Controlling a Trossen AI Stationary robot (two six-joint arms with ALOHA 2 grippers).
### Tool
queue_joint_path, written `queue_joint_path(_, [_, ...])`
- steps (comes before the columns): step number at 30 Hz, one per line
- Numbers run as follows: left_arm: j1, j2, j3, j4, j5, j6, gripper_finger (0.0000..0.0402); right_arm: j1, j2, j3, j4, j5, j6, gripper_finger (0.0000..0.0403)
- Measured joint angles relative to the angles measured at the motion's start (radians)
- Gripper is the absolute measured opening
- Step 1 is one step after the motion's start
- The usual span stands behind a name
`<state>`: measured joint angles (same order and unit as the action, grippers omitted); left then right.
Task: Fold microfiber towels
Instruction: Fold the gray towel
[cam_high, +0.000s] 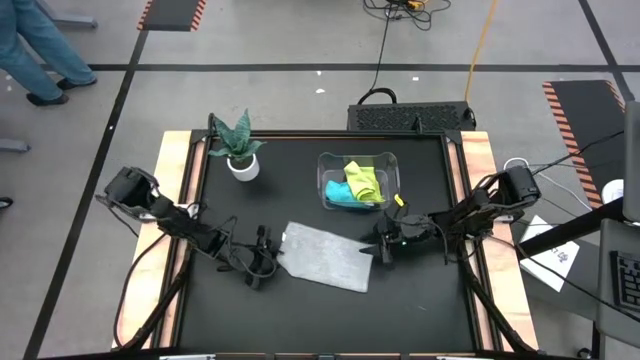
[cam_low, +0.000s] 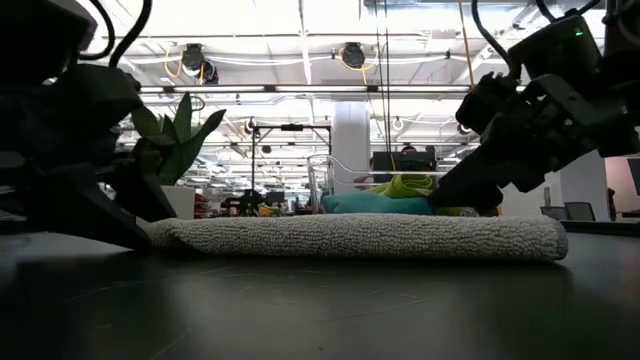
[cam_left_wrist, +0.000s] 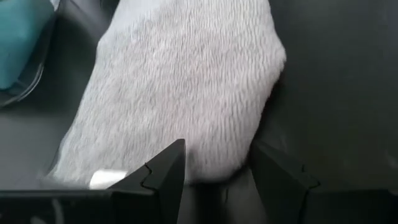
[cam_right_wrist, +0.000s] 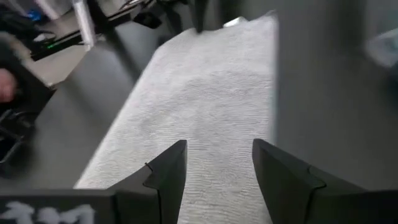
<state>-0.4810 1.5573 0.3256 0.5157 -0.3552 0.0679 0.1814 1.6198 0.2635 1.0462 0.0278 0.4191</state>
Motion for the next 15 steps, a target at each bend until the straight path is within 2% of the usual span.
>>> queue_joint_path(4, [0.01,0.08,0.002,0.111,0.018,0.019,0.0181,0.001,0.043,0.053,0.001,-0.055,0.0,0.0173])
queue_joint_path(9, [0.007,0.115,0.002,0.149,-0.005,0.049,0.017,0.003,0.097,0.124,-0.003,-0.117,-0.011,0.0173])
queue_joint_path(12, [-0.004,0.094,0.003,0.131,-0.002,0.114,0.0116,0.003,0.133,0.156,-0.004,-0.175,-0.008,0.0173])
queue_joint_path(15, [-0.011,0.053,0.011,0.068,-0.006,0.174,0.0034,0.004,0.171,0.187,-0.066,-0.19,0.017,0.0173])
